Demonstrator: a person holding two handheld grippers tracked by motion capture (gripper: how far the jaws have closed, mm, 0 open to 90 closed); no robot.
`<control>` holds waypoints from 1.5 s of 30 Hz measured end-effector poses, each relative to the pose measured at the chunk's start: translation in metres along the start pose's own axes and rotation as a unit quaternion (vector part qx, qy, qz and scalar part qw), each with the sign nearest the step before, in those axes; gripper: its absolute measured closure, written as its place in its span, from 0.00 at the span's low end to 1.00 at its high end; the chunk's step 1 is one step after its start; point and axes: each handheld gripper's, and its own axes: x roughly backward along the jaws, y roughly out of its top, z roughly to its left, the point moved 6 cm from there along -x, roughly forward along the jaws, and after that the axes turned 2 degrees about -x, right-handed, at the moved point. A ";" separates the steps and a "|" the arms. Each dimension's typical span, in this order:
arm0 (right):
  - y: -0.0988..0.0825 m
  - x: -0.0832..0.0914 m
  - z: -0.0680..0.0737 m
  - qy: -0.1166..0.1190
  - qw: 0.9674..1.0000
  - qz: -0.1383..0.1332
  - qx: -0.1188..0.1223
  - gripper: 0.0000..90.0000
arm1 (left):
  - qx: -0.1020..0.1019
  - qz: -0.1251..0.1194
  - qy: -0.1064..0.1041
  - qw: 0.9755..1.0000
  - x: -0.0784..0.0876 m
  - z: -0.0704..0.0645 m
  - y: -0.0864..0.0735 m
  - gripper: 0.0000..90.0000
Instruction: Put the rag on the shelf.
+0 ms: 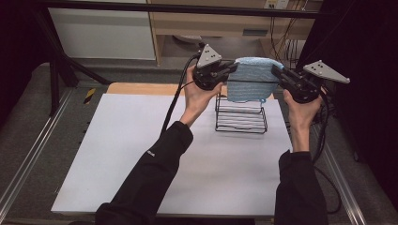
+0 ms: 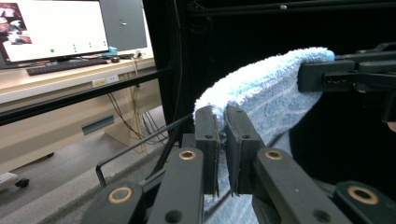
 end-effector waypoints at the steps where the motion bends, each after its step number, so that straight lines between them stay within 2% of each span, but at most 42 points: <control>1: 0.000 0.001 0.000 0.001 1.000 0.001 0.002 0.89 | -0.002 0.001 -0.002 1.000 0.002 -0.001 -0.001 0.94; 9: -0.006 0.006 0.003 0.011 1.000 0.017 0.015 0.88 | -0.005 0.014 -0.015 1.000 0.008 -0.008 -0.009 0.94; 15: -0.012 0.011 0.003 0.019 0.999 0.023 0.012 0.88 | -0.010 0.024 -0.028 0.999 0.012 -0.015 -0.015 0.93; 22: -0.020 0.014 0.004 0.031 0.999 0.030 0.014 0.88 | -0.005 0.043 -0.034 0.998 0.017 -0.019 -0.020 0.92; 25: -0.021 0.014 0.004 0.034 0.999 0.032 0.017 0.89 | -0.001 0.048 -0.031 0.998 0.022 -0.018 -0.016 0.89; 30: -0.025 0.016 0.004 0.039 0.998 0.035 0.020 0.89 | 0.034 0.031 -0.027 0.999 0.030 -0.008 0.007 0.89; 32: -0.027 0.016 0.004 0.043 0.998 0.034 0.023 0.89 | 0.048 0.036 -0.025 0.998 0.029 -0.005 0.014 0.92; 34: -0.028 0.017 0.005 0.044 0.998 0.033 0.023 0.89 | 0.051 0.048 -0.021 0.997 0.025 -0.003 0.017 0.96; 36: -0.029 0.017 0.005 0.045 0.998 0.034 0.026 0.89 | 0.055 0.065 -0.019 0.996 0.018 -0.003 0.018 0.99; 40: -0.031 0.018 0.005 0.048 0.998 0.035 0.024 0.88 | 0.066 0.084 -0.025 0.994 0.007 -0.004 0.015 1.00; 42: -0.033 0.018 0.005 0.049 0.998 0.037 0.024 0.88 | 0.067 0.095 -0.031 0.993 0.003 -0.006 0.011 1.00; 45: -0.034 0.018 0.005 0.049 0.998 0.040 0.028 0.87 | 0.059 0.106 -0.039 0.992 0.003 -0.011 0.005 1.00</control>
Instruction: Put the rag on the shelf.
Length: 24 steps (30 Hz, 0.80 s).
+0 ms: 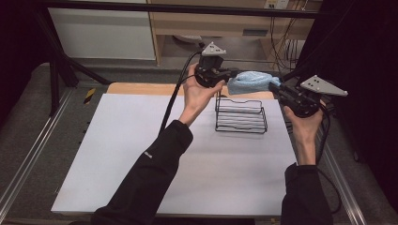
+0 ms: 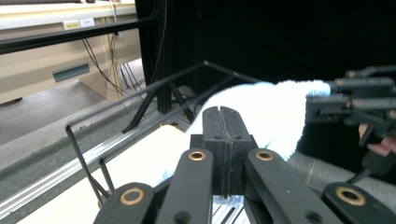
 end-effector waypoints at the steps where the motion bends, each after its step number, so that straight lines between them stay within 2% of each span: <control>1: -0.001 0.000 0.000 0.000 1.000 0.002 0.000 0.87 | -0.001 0.001 -0.003 1.000 0.000 -0.001 -0.002 1.00; 4: -0.002 0.001 0.001 0.001 1.000 0.007 -0.001 0.84 | -0.010 0.006 -0.002 1.000 0.001 -0.004 -0.007 1.00; 7: 0.000 0.002 0.004 0.002 1.000 0.014 0.002 0.76 | -0.016 0.011 -0.001 1.000 0.000 -0.004 -0.012 1.00; 11: 0.007 0.005 0.010 0.010 1.000 0.019 0.002 0.57 | -0.018 0.013 -0.004 1.000 0.000 -0.005 -0.017 1.00; 13: 0.012 0.008 0.013 0.012 1.000 0.012 -0.003 0.51 | -0.020 0.017 -0.004 1.000 -0.001 -0.006 -0.020 1.00; 16: 0.019 0.009 0.016 0.013 1.000 0.005 -0.007 0.48 | -0.029 0.024 0.000 0.999 -0.003 -0.006 -0.024 1.00; 17: 0.021 0.008 0.017 0.013 1.000 0.005 -0.009 0.51 | -0.029 0.024 -0.001 0.999 -0.003 -0.007 -0.025 1.00; 21: 0.019 0.004 0.022 0.030 0.999 0.030 -0.029 0.78 | -0.032 0.024 -0.001 0.999 -0.002 -0.007 -0.030 1.00; 24: 0.010 0.001 0.023 0.041 0.997 0.054 -0.040 0.91 | -0.034 0.026 -0.002 0.999 0.001 -0.007 -0.035 1.00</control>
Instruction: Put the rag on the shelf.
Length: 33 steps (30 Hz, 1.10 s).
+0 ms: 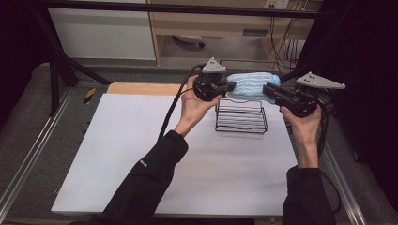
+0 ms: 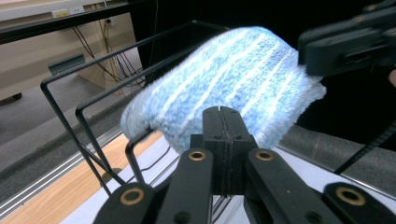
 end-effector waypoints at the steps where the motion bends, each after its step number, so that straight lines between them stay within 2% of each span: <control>1: -0.004 -0.001 -0.001 -0.001 1.000 0.009 -0.002 0.93 | -0.003 0.001 0.001 1.000 0.001 0.000 -0.002 1.00; 4: -0.015 -0.005 -0.005 -0.005 1.000 0.025 -0.006 0.99 | -0.008 0.002 -0.001 1.000 0.002 -0.003 -0.007 1.00; 7: -0.023 -0.007 -0.010 -0.016 0.999 0.032 -0.007 1.00 | -0.011 0.006 -0.003 1.000 0.000 -0.005 -0.012 1.00; 15: -0.042 -0.015 -0.022 -0.041 0.999 0.028 -0.007 1.00 | -0.009 0.013 0.005 1.000 -0.013 -0.004 -0.024 1.00; 24: -0.048 -0.024 -0.027 -0.056 0.998 0.023 -0.004 0.98 | -0.003 0.017 0.022 1.000 -0.026 0.004 -0.032 1.00; 33: -0.043 -0.016 -0.019 -0.051 0.999 0.012 0.009 0.89 | -0.006 0.008 0.011 1.000 -0.015 0.000 -0.028 0.97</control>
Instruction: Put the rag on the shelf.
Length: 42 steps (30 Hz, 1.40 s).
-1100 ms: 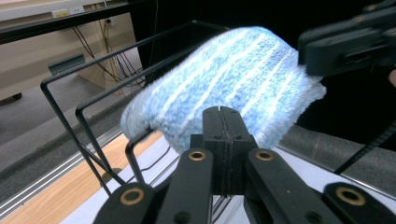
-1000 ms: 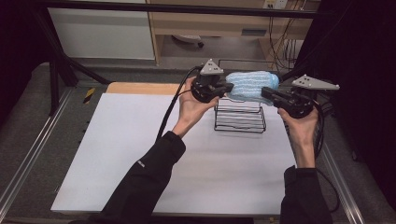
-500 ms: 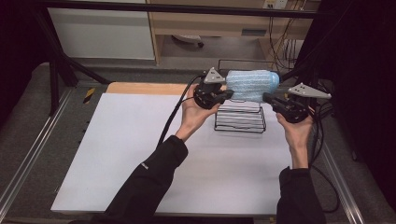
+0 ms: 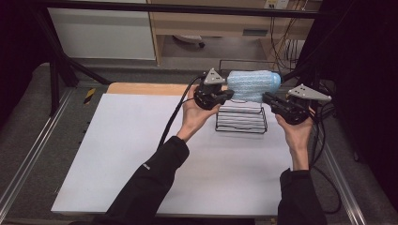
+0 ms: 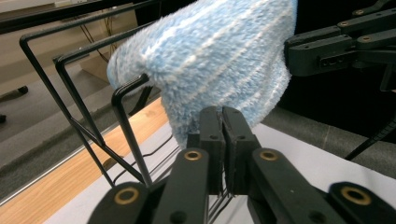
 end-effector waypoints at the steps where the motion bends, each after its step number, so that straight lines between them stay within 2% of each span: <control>1: 0.002 0.002 0.002 0.001 1.000 -0.003 0.003 0.87 | 0.000 0.000 -0.001 1.000 0.001 -0.001 0.001 0.96; 6: 0.010 0.007 0.009 0.005 1.000 -0.007 0.008 0.77 | 0.006 0.000 -0.006 1.000 0.012 -0.003 0.004 0.85; 11: 0.019 0.010 0.015 0.011 1.000 -0.012 0.005 0.68 | 0.008 0.005 0.003 1.000 0.025 -0.001 0.006 0.74; 16: 0.028 0.014 0.021 0.017 1.000 -0.018 0.003 0.60 | 0.014 0.006 0.010 1.000 0.041 0.004 0.004 0.65; 20: 0.032 0.015 0.028 0.022 1.000 -0.017 -0.001 0.53 | 0.021 0.013 0.017 1.000 0.055 0.010 -0.004 0.59; 25: 0.036 0.015 0.034 0.023 1.000 -0.015 0.002 0.47 | 0.025 0.016 0.030 0.999 0.077 0.020 -0.018 0.54; 32: 0.038 0.017 0.046 0.031 0.999 -0.014 -0.005 0.31 | 0.038 0.019 0.038 0.998 0.107 0.031 -0.042 0.45; 37: 0.027 0.016 0.059 0.036 0.999 -0.005 -0.006 0.20 | 0.047 0.023 0.049 0.997 0.130 0.035 -0.066 0.37; 42: 0.009 0.015 0.071 0.046 0.999 0.007 -0.014 0.14 | 0.059 0.033 0.054 0.996 0.149 0.037 -0.098 0.30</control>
